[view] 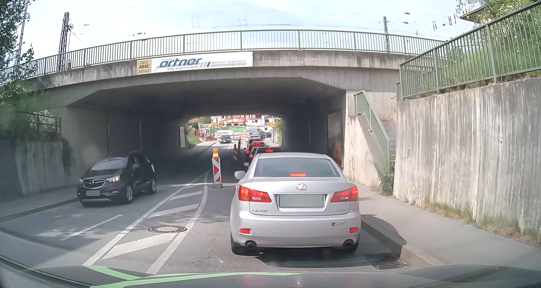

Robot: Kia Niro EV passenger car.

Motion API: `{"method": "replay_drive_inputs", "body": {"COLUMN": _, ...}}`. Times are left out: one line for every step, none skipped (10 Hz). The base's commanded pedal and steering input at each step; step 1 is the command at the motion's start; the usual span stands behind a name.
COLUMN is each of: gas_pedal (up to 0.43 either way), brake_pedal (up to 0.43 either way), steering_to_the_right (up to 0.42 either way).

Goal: Follow the waypoints while adhering to traffic rules and regulations

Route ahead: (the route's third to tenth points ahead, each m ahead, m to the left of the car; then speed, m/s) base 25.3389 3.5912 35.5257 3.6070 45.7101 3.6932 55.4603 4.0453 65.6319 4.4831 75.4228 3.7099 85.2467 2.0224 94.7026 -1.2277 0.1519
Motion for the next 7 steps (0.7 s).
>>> {"method": "replay_drive_inputs", "body": {"gas_pedal": 0.0, "brake_pedal": 0.268, "steering_to_the_right": -0.005}}
{"method": "replay_drive_inputs", "body": {"gas_pedal": 0.0, "brake_pedal": 0.268, "steering_to_the_right": -0.005}}
{"method": "replay_drive_inputs", "body": {"gas_pedal": 0.0, "brake_pedal": 0.268, "steering_to_the_right": -0.005}}
{"method": "replay_drive_inputs", "body": {"gas_pedal": 0.0, "brake_pedal": 0.28, "steering_to_the_right": -0.005}}
{"method": "replay_drive_inputs", "body": {"gas_pedal": 0.0, "brake_pedal": 0.28, "steering_to_the_right": -0.005}}
{"method": "replay_drive_inputs", "body": {"gas_pedal": 0.0, "brake_pedal": 0.28, "steering_to_the_right": -0.005}}
{"method": "replay_drive_inputs", "body": {"gas_pedal": 0.0, "brake_pedal": 0.287, "steering_to_the_right": -0.005}}
